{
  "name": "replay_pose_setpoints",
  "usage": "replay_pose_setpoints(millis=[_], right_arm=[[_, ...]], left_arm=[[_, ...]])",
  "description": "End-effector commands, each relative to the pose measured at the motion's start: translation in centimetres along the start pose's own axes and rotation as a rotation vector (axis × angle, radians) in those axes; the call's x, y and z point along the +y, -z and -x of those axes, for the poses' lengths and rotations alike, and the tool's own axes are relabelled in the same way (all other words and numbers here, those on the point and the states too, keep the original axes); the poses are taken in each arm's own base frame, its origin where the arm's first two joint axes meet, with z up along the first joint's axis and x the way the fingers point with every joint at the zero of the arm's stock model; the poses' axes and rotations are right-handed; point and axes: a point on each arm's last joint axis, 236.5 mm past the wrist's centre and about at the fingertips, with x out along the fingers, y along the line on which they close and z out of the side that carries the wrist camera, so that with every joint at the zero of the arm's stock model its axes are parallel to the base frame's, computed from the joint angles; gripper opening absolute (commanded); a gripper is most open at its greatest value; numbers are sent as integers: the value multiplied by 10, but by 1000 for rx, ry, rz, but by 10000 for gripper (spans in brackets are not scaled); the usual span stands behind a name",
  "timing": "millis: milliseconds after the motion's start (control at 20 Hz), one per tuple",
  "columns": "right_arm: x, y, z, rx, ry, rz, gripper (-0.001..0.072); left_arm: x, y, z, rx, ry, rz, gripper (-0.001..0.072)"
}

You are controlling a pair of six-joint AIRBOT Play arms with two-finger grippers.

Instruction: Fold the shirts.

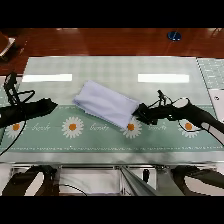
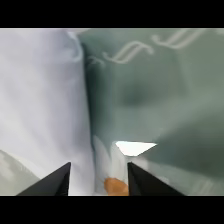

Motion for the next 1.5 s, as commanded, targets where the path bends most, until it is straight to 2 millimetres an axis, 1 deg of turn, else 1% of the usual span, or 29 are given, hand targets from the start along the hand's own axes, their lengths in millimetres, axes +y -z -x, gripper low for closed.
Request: replay_pose_setpoints(millis=[0,50,100,150,200,300,400,500,550,600,650,700,850,950,1000,1100,1150,1250,1400,1450], right_arm=[[18,2,-28,70,-14,52,407],[25,0,-34,75,-15,72,406],[33,-3,-37,77,-21,90,364],[42,-5,-38,85,-33,126,228],[55,-5,-34,100,-59,227,20],[86,-4,-20,133,-105,341,21],[120,-20,3,89,-101,453,20],[157,-40,37,-5,-71,564,20],[170,-49,57,-41,-32,621,20],[175,-52,76,-38,18,685,20],[171,-60,98,-44,88,710,21],[170,-70,122,-68,135,677,20],[188,-89,194,-156,136,669,21],[189,-99,241,-221,148,634,20],[186,-103,260,-249,155,614,20],[171,-109,300,-299,177,561,20],[160,-112,320,-329,188,521,20],[130,-113,358,-384,235,427,20],[86,-103,408,-444,291,286,20],[73,-98,421,-459,310,241,20]], left_arm=[[0,-1,0,-6,0,-1,22],[0,-1,0,-6,0,-1,22],[0,-1,0,-5,0,-1,22],[0,-1,0,-5,0,-1,22],[0,-1,0,-5,0,-1,22],[0,-1,0,-4,0,-1,22],[0,-1,0,-4,0,-1,22],[0,-1,0,-4,0,-1,22],[0,-1,0,-4,0,-1,22],[0,-1,0,-4,0,-1,22],[0,0,0,-2,0,-1,22],[0,1,0,3,1,-1,22],[0,1,0,3,1,-1,22],[0,1,0,3,1,0,22],[0,1,0,3,1,0,22],[0,1,0,3,1,0,22],[0,1,0,4,1,0,22],[0,2,0,7,1,0,22],[0,2,0,6,1,0,22],[0,1,0,5,1,0,22]])
